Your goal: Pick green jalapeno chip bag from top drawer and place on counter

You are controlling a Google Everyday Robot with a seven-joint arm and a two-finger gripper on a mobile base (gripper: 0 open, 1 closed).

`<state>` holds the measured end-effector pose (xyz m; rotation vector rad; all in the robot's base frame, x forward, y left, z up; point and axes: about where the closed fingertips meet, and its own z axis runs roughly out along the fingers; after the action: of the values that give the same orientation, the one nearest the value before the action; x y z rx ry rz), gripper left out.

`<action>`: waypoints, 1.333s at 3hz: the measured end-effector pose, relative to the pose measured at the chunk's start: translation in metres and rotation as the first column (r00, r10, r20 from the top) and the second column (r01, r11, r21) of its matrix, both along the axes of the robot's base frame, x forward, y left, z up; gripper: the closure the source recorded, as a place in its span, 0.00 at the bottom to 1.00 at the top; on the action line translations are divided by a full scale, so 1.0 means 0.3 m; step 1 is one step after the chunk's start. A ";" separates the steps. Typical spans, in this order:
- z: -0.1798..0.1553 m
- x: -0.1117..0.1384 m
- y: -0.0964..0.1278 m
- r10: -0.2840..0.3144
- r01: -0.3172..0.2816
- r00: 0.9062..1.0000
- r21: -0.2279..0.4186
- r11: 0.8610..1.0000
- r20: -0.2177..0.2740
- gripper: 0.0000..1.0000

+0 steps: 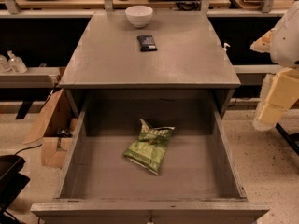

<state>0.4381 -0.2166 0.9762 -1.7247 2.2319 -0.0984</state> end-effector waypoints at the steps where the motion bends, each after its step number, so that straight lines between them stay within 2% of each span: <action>1: 0.000 0.000 0.000 0.000 0.000 1.000 0.000 1.000 0.000 0.00; 2: -0.150 0.096 0.047 0.015 -0.015 1.000 -0.003 1.000 -0.004 0.00; 3: -0.362 0.170 0.103 0.049 -0.050 0.999 0.034 0.998 0.007 0.00; 4: -0.587 0.208 0.184 0.102 -0.104 0.995 0.143 0.984 0.017 0.00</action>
Offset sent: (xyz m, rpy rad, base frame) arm 0.0632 0.0227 -0.0883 -0.0252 0.0108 0.0059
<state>0.5006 -0.1614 0.8002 -1.7536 2.0830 0.0753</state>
